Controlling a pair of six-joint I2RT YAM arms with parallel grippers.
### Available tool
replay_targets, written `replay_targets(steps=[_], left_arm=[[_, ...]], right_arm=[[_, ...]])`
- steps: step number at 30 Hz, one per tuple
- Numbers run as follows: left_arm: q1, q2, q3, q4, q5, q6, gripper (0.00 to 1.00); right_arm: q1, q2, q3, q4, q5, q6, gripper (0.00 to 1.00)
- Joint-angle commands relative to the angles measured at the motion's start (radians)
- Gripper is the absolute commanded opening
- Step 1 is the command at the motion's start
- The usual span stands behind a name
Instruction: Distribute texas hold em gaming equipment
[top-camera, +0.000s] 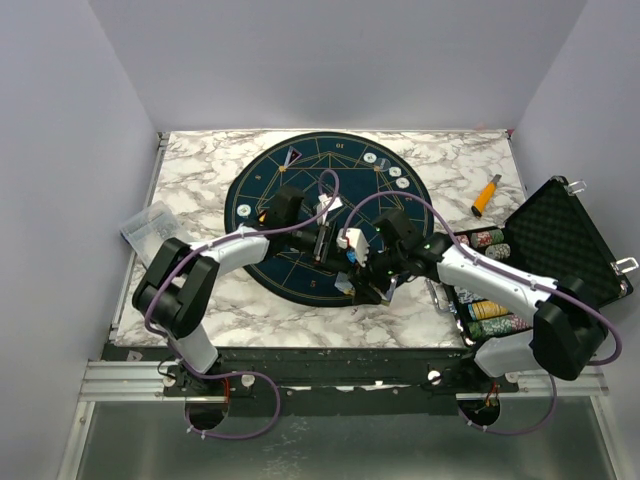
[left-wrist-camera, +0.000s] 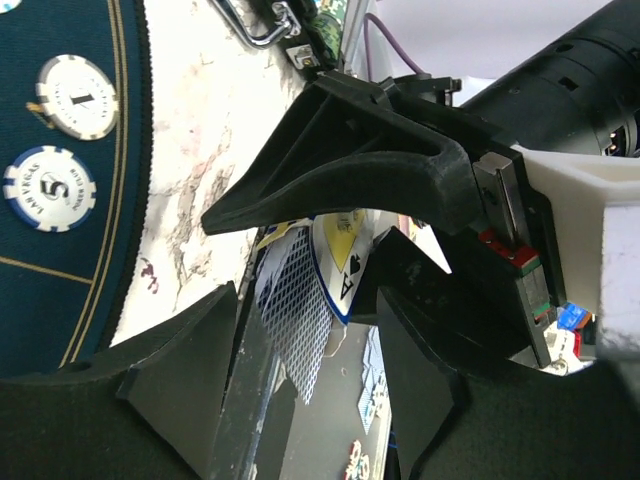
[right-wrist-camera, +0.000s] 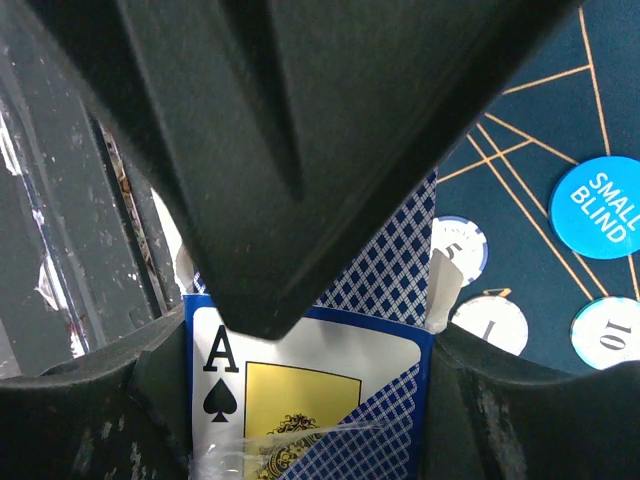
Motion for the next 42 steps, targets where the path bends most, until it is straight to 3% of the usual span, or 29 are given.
replay_targets(steps=[1,7,25,30,34,36,42], left_arm=[[-0.025,0.042,-0.012,0.085,0.056,-0.056,0.59],[-0.009,0.084,-0.029,0.091,0.075,-0.068,0.45],[0.072,-0.040,-0.090,0.091,0.084,-0.036,0.23],[0.085,-0.084,-0.107,0.091,0.090,-0.025,0.23],[0.092,-0.105,-0.113,0.089,0.081,-0.020,0.37],[0.092,-0.105,-0.113,0.088,0.075,-0.022,0.38],[0.091,-0.105,-0.117,0.079,0.059,-0.013,0.24]], right_arm=[[-0.003,-0.002,0.041,-0.006,-0.012,0.012,0.01],[-0.002,-0.050,0.043,-0.007,0.004,0.017,0.01],[-0.004,-0.079,0.004,0.002,0.034,0.028,0.01],[-0.003,-0.082,-0.015,0.014,0.057,0.034,0.01],[-0.004,-0.090,-0.020,0.018,0.045,0.031,0.01],[-0.004,-0.089,-0.017,0.014,0.032,0.022,0.01],[-0.005,-0.099,-0.008,0.000,0.025,0.021,0.01]])
